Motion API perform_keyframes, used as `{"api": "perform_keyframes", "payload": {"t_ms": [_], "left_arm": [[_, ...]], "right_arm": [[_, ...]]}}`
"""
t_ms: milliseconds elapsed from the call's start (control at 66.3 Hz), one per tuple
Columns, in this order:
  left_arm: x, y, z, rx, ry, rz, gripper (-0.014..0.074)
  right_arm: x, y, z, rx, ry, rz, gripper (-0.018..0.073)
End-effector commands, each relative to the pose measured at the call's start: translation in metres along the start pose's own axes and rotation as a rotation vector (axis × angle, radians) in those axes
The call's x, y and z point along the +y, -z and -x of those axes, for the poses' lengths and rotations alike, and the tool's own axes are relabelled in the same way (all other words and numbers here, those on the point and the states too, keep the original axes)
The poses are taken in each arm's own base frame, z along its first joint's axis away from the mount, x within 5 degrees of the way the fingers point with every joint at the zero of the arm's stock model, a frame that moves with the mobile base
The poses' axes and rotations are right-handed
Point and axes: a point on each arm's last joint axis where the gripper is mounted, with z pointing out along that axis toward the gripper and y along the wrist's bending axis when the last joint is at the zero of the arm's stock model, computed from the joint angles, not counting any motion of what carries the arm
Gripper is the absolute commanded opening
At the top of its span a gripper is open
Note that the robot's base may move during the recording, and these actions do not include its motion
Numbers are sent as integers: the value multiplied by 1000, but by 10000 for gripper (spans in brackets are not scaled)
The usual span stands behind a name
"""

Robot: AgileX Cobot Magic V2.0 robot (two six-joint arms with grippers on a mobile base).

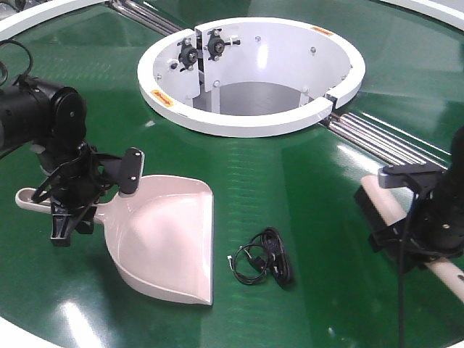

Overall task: Clean and inspect green conveyor with broom and dustpan
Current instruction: 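Lift the brush with the right gripper and bring it behind the cable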

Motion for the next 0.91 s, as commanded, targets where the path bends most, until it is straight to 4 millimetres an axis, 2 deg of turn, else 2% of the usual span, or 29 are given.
{"api": "perform_keyframes", "payload": {"t_ms": [0, 136, 241, 332, 498, 694, 890], "left_arm": [[1, 25, -1, -24, 11, 79, -7], [1, 25, -1, -24, 11, 79, -7], [1, 25, -1, -24, 11, 79, -7], [1, 25, -1, -24, 11, 79, -7], [1, 25, -1, -24, 11, 79, -7], [1, 25, -1, -24, 11, 79, -7], [1, 25, -1, -24, 11, 79, -7]], "right_arm": [[-4, 34, -7, -96, -8, -54, -6], [-6, 52, -19, -134, -30, -87, -6], [-6, 59, -27, -115, -43, -89, -5], [5, 60, -33, -74, -8, -80, -5], [40, 50, -35, -54, 46, -75, -5], [83, 27, -33, 28, 92, -67, -5], [108, 5, -29, 118, 115, -81, -5]]}}
